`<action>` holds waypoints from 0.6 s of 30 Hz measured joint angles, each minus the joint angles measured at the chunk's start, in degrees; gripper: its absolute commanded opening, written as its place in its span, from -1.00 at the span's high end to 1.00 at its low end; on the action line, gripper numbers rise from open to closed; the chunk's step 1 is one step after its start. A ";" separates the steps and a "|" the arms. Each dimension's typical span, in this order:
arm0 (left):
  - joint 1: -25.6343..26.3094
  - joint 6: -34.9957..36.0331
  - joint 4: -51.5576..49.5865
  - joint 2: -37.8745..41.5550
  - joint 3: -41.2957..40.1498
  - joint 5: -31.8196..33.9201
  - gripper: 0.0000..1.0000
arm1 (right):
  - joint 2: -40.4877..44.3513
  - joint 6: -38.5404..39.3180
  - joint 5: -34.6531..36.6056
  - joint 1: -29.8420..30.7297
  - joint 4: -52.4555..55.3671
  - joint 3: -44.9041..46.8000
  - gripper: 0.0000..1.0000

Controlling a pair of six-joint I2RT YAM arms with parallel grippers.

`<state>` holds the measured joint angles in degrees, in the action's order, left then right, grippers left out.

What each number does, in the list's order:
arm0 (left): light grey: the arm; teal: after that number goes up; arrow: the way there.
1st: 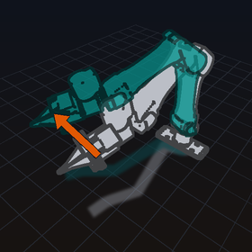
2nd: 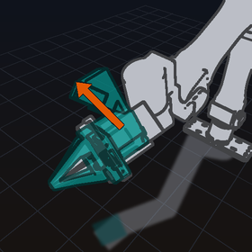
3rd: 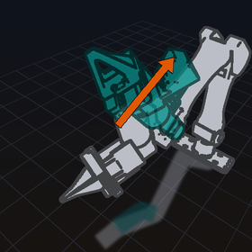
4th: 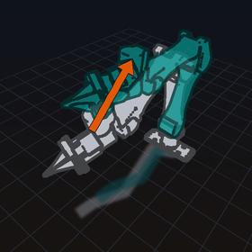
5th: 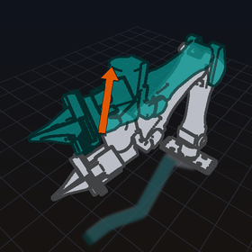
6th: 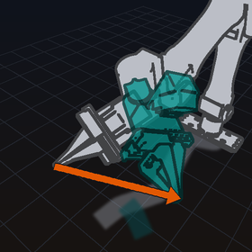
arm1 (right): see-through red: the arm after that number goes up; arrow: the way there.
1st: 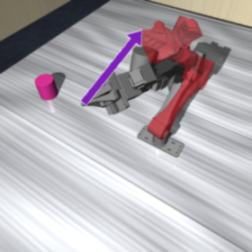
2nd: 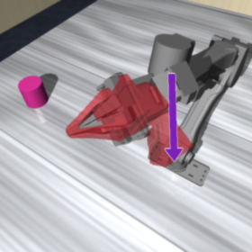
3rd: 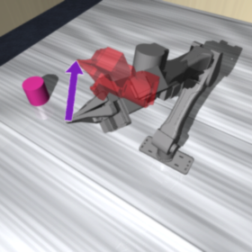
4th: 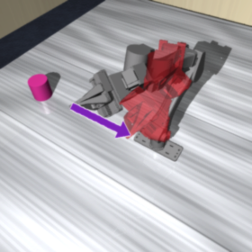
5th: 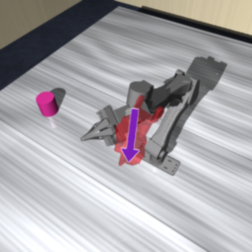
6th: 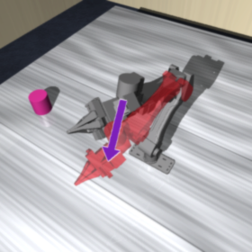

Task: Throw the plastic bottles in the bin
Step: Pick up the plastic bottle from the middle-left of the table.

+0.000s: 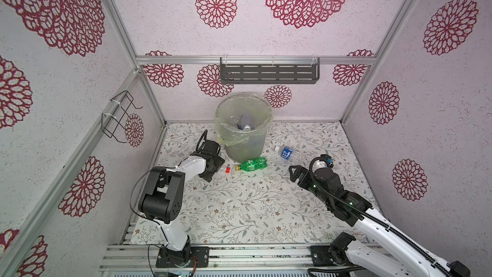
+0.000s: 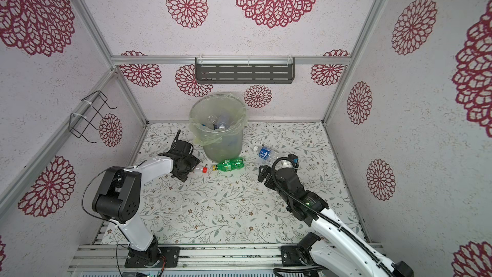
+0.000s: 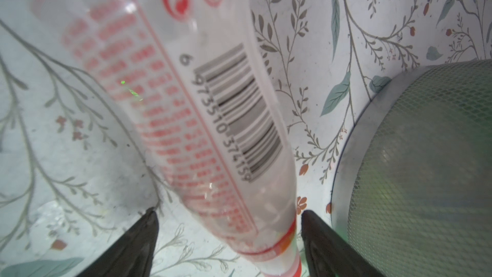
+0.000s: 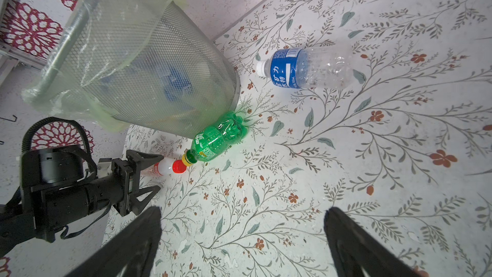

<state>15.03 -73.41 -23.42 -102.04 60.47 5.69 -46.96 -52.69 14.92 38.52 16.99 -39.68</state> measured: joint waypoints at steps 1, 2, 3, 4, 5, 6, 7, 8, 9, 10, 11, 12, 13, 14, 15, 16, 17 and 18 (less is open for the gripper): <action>0.00 -0.22 0.26 0.00 -0.33 0.26 -0.72 | 0.00 0.00 0.00 0.00 0.00 0.00 -0.98; 0.00 -0.42 0.37 0.00 -0.63 0.55 -0.71 | 0.00 0.00 0.00 0.00 0.00 0.00 -0.98; 0.00 -0.52 0.33 0.00 -0.76 0.79 -0.71 | 0.00 0.00 -0.02 0.00 0.00 0.00 -0.98; 0.00 -0.57 0.26 -0.02 -0.79 0.94 -0.70 | -0.02 0.00 0.00 0.00 0.00 0.00 -0.98; 0.00 -0.59 0.37 -0.09 -0.79 1.05 -0.69 | -0.07 0.00 0.00 0.00 -0.02 0.00 -0.98; 0.00 -0.68 0.42 -0.28 -0.76 1.05 -0.67 | -0.11 0.00 0.00 0.00 -0.02 0.00 -0.98; 0.00 -0.79 0.46 -0.52 -0.76 1.03 -0.64 | -0.17 0.00 0.00 0.00 -0.02 0.00 -0.98; 0.00 -0.90 0.61 -0.76 -0.72 1.18 -0.61 | -0.24 0.02 -0.02 0.00 -0.04 0.00 -0.98; 0.00 -1.09 0.94 -0.76 -0.74 1.11 -0.58 | -0.39 0.04 -0.02 0.00 -0.04 0.00 -0.98; 0.00 -1.29 1.33 -0.81 -0.87 1.11 -0.57 | -0.55 0.04 0.00 0.00 -0.02 -0.02 -0.98; 0.00 -1.46 1.73 -0.81 -1.05 1.25 -0.55 | -0.76 0.07 0.00 0.00 -0.02 -0.02 -0.98; 0.00 -1.64 1.92 -0.79 -1.22 1.38 -0.53 | -1.01 0.07 -0.02 0.00 -0.02 -0.02 -0.98; 0.00 -1.66 2.14 -0.74 -1.36 1.49 -0.51 | -1.20 0.07 0.00 0.00 0.00 -0.02 -0.98; 0.00 -1.75 2.32 -0.74 -1.44 1.60 -0.49 | -1.33 0.07 0.00 0.00 0.00 -0.02 -0.98; 0.00 -1.73 2.45 -0.74 -1.49 1.73 -0.48 | -1.36 0.09 0.00 0.00 0.00 -0.02 -0.98; 0.00 -1.70 2.58 -0.74 -1.55 1.84 -0.45 | -1.36 0.09 0.00 0.00 0.00 -0.02 -0.98; 0.00 -1.64 2.60 -0.74 -1.64 2.01 -0.41 | -1.33 0.09 0.00 0.00 -0.02 -0.02 -0.98; 0.00 -1.62 2.67 -0.74 -1.70 2.21 -0.38 | -1.33 0.09 0.00 0.00 -0.02 -0.02 -0.98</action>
<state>15.03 -75.02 -20.75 -102.78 58.76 7.90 -48.29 -52.60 14.92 38.52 16.97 -39.70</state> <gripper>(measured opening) 0.718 0.989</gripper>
